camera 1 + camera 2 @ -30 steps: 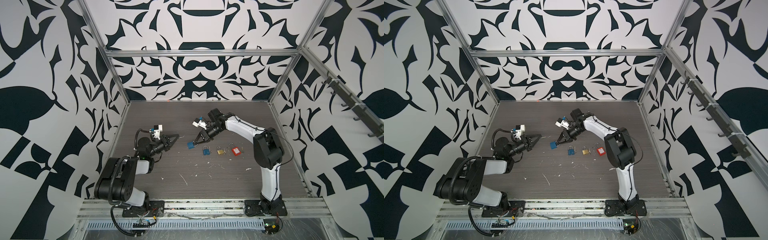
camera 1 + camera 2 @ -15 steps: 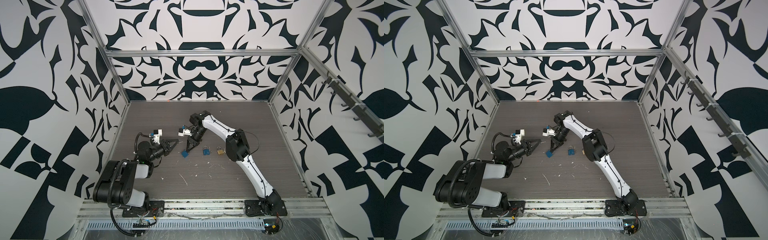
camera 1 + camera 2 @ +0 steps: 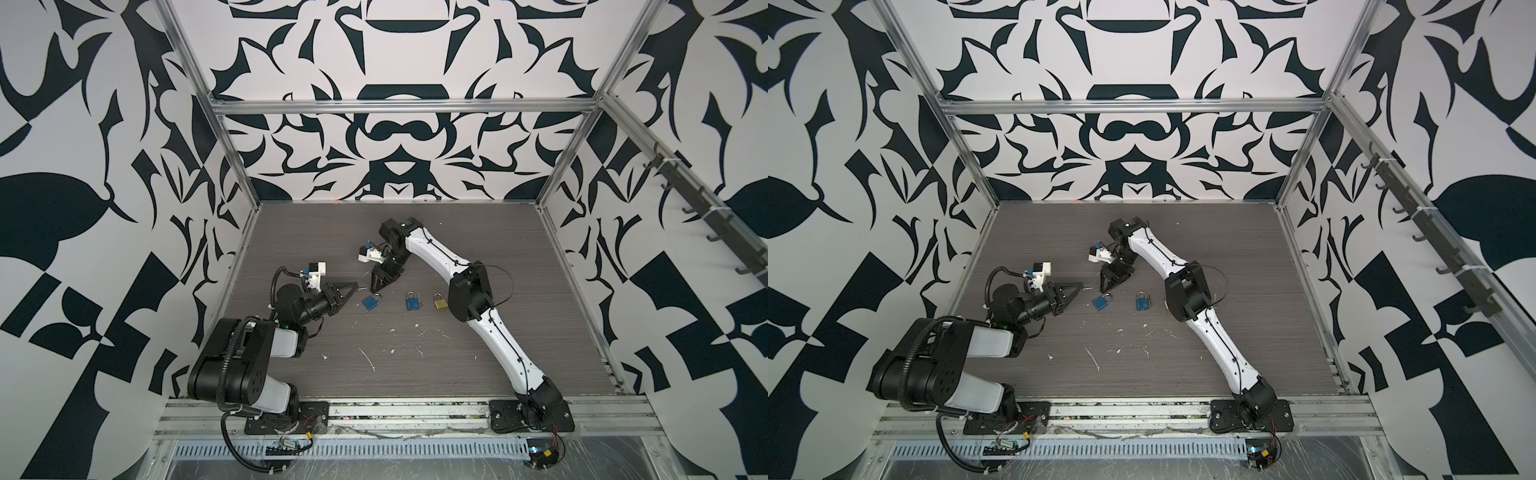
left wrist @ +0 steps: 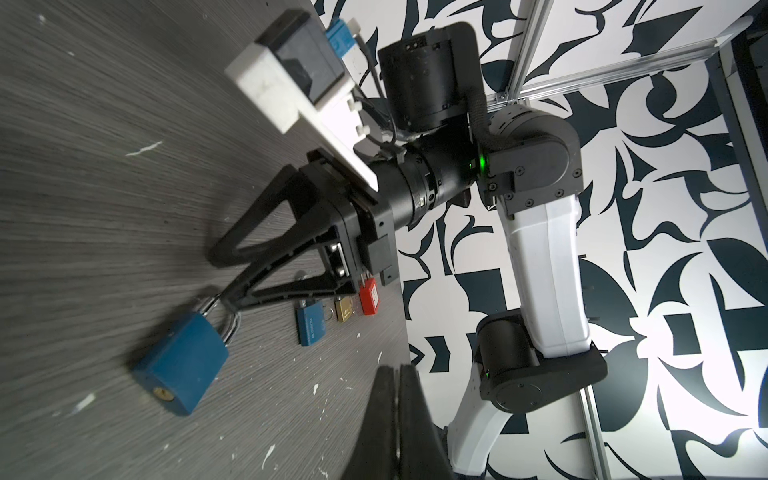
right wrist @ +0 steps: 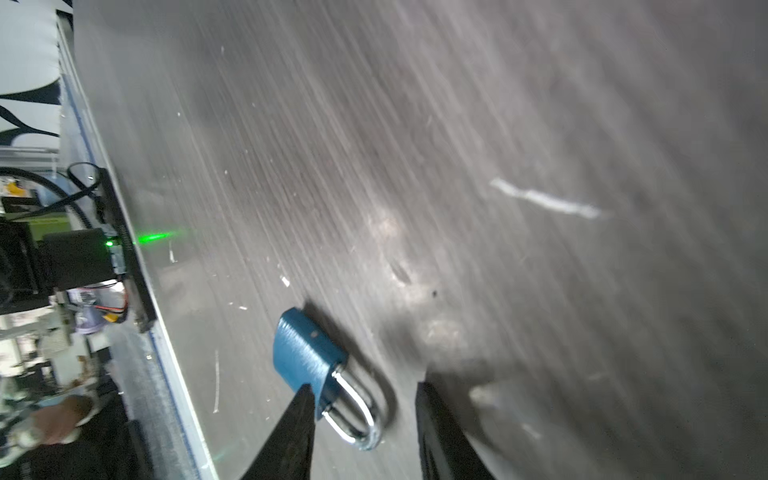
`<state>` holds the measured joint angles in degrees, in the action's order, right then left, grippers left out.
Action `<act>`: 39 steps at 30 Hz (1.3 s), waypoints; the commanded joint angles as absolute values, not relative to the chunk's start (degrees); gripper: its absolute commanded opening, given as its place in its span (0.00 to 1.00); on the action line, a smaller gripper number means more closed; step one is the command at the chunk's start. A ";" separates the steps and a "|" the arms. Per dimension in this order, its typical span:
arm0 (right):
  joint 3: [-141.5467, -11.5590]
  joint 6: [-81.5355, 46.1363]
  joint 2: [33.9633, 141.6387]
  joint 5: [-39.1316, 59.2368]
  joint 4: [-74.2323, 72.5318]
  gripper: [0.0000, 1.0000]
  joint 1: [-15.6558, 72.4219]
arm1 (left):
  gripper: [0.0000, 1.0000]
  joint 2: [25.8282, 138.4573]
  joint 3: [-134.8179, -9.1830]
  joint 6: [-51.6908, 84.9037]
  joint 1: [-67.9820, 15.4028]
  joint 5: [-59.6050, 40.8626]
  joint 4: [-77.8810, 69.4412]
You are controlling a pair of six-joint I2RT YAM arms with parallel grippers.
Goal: Lock with the key
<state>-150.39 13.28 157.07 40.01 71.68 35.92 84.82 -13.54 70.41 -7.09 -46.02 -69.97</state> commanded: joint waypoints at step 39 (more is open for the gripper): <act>-80.53 -13.15 94.45 19.35 28.83 0.44 34.46 | 0.24 101.88 -26.15 70.84 -38.41 2.43 -50.80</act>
